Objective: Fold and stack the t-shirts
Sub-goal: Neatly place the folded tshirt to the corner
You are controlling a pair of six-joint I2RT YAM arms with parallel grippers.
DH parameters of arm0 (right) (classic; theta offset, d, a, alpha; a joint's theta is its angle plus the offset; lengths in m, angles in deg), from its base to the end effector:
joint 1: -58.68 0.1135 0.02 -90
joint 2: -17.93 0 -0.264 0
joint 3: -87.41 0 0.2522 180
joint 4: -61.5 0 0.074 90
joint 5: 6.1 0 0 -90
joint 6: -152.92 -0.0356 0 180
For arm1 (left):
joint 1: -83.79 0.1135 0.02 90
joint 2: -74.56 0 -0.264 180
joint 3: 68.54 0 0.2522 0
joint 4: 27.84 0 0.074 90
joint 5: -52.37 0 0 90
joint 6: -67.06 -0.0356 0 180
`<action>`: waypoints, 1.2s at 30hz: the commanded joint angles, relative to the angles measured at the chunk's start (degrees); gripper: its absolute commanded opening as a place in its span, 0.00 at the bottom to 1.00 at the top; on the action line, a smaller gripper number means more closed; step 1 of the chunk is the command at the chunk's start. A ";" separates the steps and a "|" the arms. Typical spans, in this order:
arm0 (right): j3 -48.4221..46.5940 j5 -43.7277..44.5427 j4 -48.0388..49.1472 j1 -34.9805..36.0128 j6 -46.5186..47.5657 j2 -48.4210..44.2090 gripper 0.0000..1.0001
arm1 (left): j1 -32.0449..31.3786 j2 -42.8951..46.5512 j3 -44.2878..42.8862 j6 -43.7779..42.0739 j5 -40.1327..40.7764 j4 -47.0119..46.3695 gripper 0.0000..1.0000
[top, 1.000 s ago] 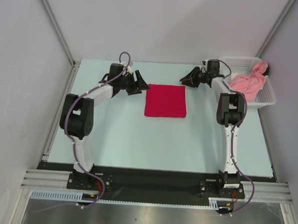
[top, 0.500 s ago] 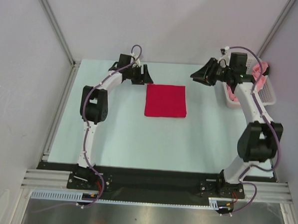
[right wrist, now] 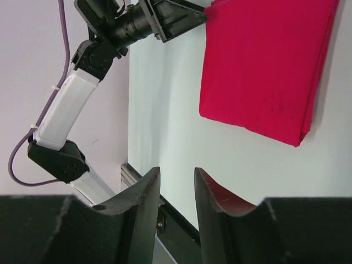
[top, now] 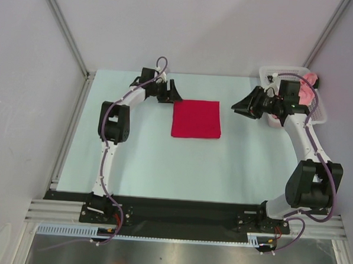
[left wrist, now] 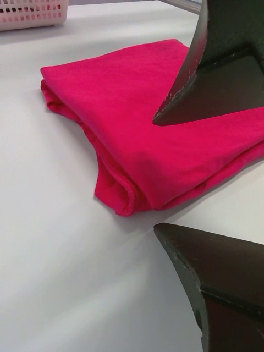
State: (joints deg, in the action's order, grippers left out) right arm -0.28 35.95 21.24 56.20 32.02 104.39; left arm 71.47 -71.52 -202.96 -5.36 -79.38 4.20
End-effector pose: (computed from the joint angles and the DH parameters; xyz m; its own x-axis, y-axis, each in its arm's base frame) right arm 0.3327 0.0121 0.3208 -0.8209 0.3798 -0.4264 -0.1465 0.5816 0.8002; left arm 0.5408 -0.1424 0.1404 -0.8336 -0.0486 -0.5503 0.3962 0.6414 -0.6569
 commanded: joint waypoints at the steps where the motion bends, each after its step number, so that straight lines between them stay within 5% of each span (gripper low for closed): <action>1: -1.12 -2.15 2.07 0.11 -0.39 -2.43 0.36 | -2.00 -1.40 0.42 0.17 0.96 2.80 0.79; 9: 0.01 -2.33 3.30 -0.16 -0.48 -3.22 0.36 | -4.21 -1.93 3.15 4.65 3.00 3.34 0.73; 15: 0.98 -2.42 3.56 -0.59 -0.74 -3.84 0.34 | -2.72 -1.93 4.56 8.78 1.69 0.44 0.41; 20: 1.51 -2.59 3.56 -0.60 -1.10 -4.10 0.34 | -0.61 -1.93 4.56 13.26 -0.43 -2.55 0.00; 36: 4.67 -4.09 1.45 5.37 -5.49 -6.21 0.33 | 6.60 12.83 7.10 -3.69 28.47 23.99 0.00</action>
State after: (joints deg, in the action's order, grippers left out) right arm 3.85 33.57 22.57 59.98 28.40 99.97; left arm 74.95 -64.31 -197.04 -2.41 -63.49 20.88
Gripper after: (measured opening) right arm 0.327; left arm 0.051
